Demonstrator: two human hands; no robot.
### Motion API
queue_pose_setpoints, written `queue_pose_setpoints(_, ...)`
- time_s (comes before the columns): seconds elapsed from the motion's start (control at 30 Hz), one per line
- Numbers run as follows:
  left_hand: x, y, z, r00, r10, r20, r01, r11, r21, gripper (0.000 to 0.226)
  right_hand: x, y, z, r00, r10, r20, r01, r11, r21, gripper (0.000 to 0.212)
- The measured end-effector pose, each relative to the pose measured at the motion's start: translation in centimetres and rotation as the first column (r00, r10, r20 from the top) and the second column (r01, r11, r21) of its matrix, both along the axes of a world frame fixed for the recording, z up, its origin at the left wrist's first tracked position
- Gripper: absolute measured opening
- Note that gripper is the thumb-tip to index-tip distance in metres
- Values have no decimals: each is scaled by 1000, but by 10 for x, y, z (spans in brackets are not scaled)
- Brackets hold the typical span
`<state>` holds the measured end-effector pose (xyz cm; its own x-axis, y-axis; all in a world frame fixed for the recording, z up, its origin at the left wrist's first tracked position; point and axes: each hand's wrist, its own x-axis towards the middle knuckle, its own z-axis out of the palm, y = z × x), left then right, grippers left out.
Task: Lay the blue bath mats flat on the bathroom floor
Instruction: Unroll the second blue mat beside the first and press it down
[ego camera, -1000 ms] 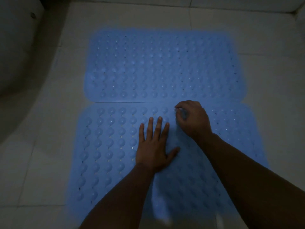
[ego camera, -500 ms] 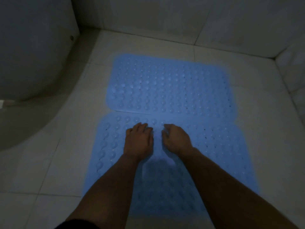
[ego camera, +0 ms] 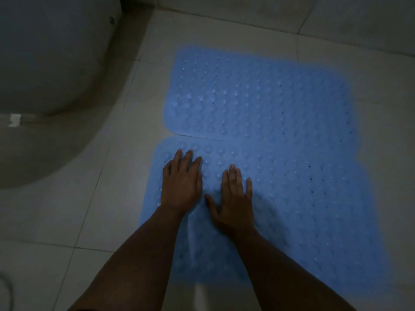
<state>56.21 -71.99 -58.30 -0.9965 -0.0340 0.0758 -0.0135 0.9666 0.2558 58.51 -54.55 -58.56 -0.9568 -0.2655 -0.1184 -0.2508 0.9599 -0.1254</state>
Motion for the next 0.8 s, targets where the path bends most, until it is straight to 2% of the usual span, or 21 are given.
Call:
queue_pose_setpoints(0.1, 0, -6, 0, 1000, -15, -8, 15, 1000, -16, 49, -1, 0, 3, 998, 12, 61, -12, 1000, -8, 95)
queue_pose_setpoints(0.23, -3, -9, 7, 1000, -21, -20, 21, 1000, 2, 50, -18, 3, 24, 968, -27, 251, 51, 995, -88, 99)
queue_pose_setpoints(0.37, -6, 7, 13, 1000, -26, -17, 27, 999, 44, 49, -67, 4, 67, 920, -148, 363, 224, 958, -178, 72)
queue_pose_setpoints(0.43, -6, 20, 10, 997, -80, 11, 79, 996, 42, 50, -89, 9, 79, 909, -150, 388, 258, 935, -242, 64)
queue_pose_setpoints(0.57, 4, 44, -11, 968, -198, 155, 205, 978, -31, 73, -103, 19, 81, 949, -147, 278, 241, 908, -342, 46)
queue_pose_setpoints(0.63, 11, 49, -17, 966, -198, 165, 211, 975, -65, 85, -102, 24, 74, 966, -141, 217, 219, 893, -394, 41)
queue_pose_setpoints(0.8, 12, 52, -11, 973, -169, 155, 184, 979, -86, 83, -105, 35, 51, 991, -104, 82, 130, 884, -448, 37)
